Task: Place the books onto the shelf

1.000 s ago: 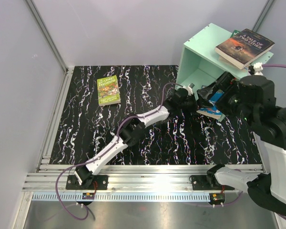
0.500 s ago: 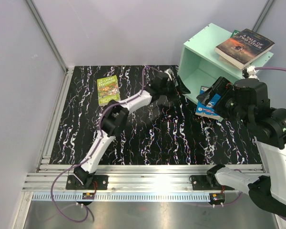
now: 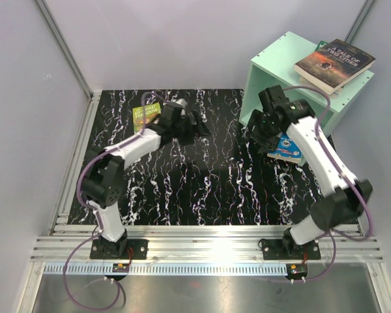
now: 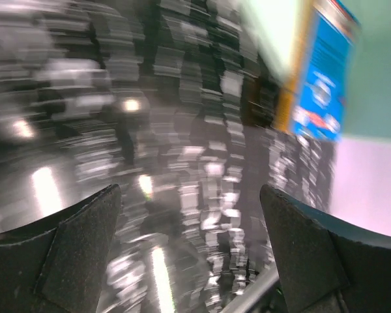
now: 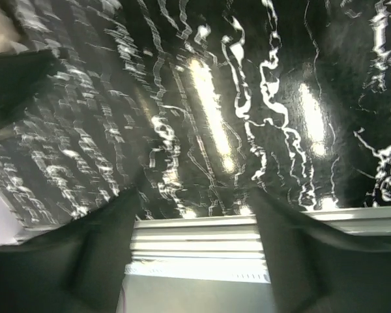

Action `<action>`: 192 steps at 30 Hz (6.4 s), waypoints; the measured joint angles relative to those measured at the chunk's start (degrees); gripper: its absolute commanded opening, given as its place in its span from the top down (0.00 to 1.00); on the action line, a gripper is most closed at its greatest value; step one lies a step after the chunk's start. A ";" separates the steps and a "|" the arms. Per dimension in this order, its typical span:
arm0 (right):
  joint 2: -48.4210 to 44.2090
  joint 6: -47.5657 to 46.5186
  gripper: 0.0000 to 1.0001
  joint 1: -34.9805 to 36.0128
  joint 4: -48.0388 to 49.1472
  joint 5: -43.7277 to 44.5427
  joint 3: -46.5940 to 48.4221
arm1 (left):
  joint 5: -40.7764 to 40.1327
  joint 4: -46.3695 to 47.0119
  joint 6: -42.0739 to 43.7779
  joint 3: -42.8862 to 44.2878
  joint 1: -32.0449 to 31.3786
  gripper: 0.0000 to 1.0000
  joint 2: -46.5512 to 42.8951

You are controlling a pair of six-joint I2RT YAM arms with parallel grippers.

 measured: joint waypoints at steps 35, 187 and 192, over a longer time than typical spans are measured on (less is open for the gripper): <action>49.35 -19.19 1.00 -2.05 5.44 29.03 22.93 | -18.97 -17.40 3.74 -44.85 7.30 0.11 -62.23; 33.05 -3.08 0.04 2.93 44.13 -45.94 -17.07 | -11.80 0.87 11.78 -6.54 14.21 0.12 3.26; 31.32 -8.83 0.04 2.93 37.09 -38.80 -14.38 | -13.14 -3.43 12.61 -7.04 16.24 0.11 -5.35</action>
